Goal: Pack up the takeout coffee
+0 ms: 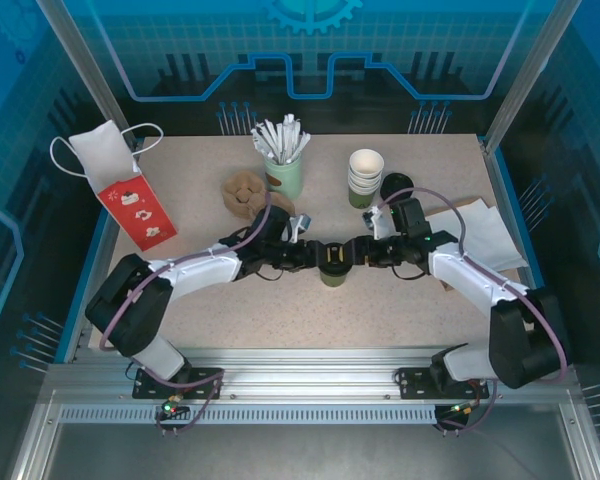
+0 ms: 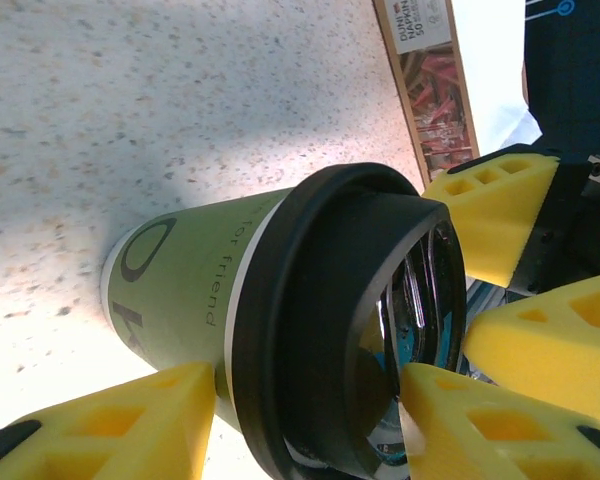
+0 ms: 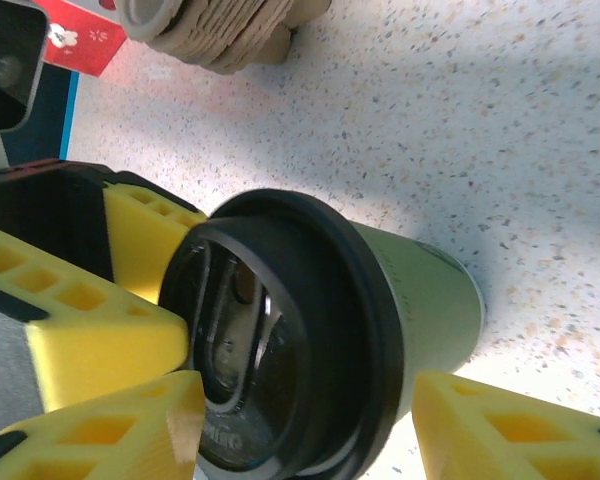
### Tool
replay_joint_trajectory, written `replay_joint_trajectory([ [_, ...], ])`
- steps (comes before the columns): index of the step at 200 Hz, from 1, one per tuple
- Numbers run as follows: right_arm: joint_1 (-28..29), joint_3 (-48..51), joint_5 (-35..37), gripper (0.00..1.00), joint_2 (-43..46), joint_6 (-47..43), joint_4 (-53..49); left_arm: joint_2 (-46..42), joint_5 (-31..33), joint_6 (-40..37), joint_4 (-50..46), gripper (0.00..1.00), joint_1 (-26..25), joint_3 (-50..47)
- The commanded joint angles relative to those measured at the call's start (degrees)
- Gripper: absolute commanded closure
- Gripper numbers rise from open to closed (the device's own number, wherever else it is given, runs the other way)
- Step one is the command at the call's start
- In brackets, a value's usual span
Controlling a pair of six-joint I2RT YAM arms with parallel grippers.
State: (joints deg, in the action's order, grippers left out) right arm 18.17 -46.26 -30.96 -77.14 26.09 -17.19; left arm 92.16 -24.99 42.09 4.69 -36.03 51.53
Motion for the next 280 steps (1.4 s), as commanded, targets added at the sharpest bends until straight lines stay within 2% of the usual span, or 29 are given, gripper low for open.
replay_joint_trajectory([
  [1,-2.45,1.64,-1.38,0.42,3.38,-0.7,-2.33,3.01,-0.86,0.46,-0.73,0.48,-1.67,3.09],
  [44,-5.69,1.96,0.92,0.4,6.67,-2.31,-6.0,4.81,0.76,-1.19,-3.04,0.44,-2.56,7.18],
  [77,-5.67,-0.49,6.32,0.3,8.72,-4.05,-9.48,1.53,6.44,-6.36,-10.3,0.3,-2.24,9.55],
  [92,-5.05,-2.22,9.51,0.27,10.26,-4.95,-10.45,-2.07,11.49,-10.16,-14.62,0.26,-1.34,9.95],
  [120,0.85,-6.99,17.31,0.23,13.56,-8.07,-11.1,-9.09,25.66,-17.83,-23.17,0.23,2.62,10.31],
  [139,6.06,-10.62,23.62,0.22,13.74,-10.42,-12.04,-10.31,29.86,-20.55,-26.9,0.24,7.28,11.5],
  [158,8.86,-13.11,26.69,0.21,12.7,-11.37,-12.34,-8.64,33.23,-23.37,-29.09,0.25,10.34,13.9],
  [214,10.48,-15.46,26.49,0.2,8.81,-12.37,-10.85,0.85,31.54,-44.43,-32.8,0.25,17.4,23.14],
  [246,10.49,-15.26,25.69,0.2,7.29,-12.2,-10.39,6.43,27.61,-50.27,-36.24,0.24,20.79,28.93],
  [280,10.54,-14.41,25.64,0.2,6.67,-11.69,-9.81,11.79,23.81,-56.16,-40.52,0.25,21.9,34.19],
])
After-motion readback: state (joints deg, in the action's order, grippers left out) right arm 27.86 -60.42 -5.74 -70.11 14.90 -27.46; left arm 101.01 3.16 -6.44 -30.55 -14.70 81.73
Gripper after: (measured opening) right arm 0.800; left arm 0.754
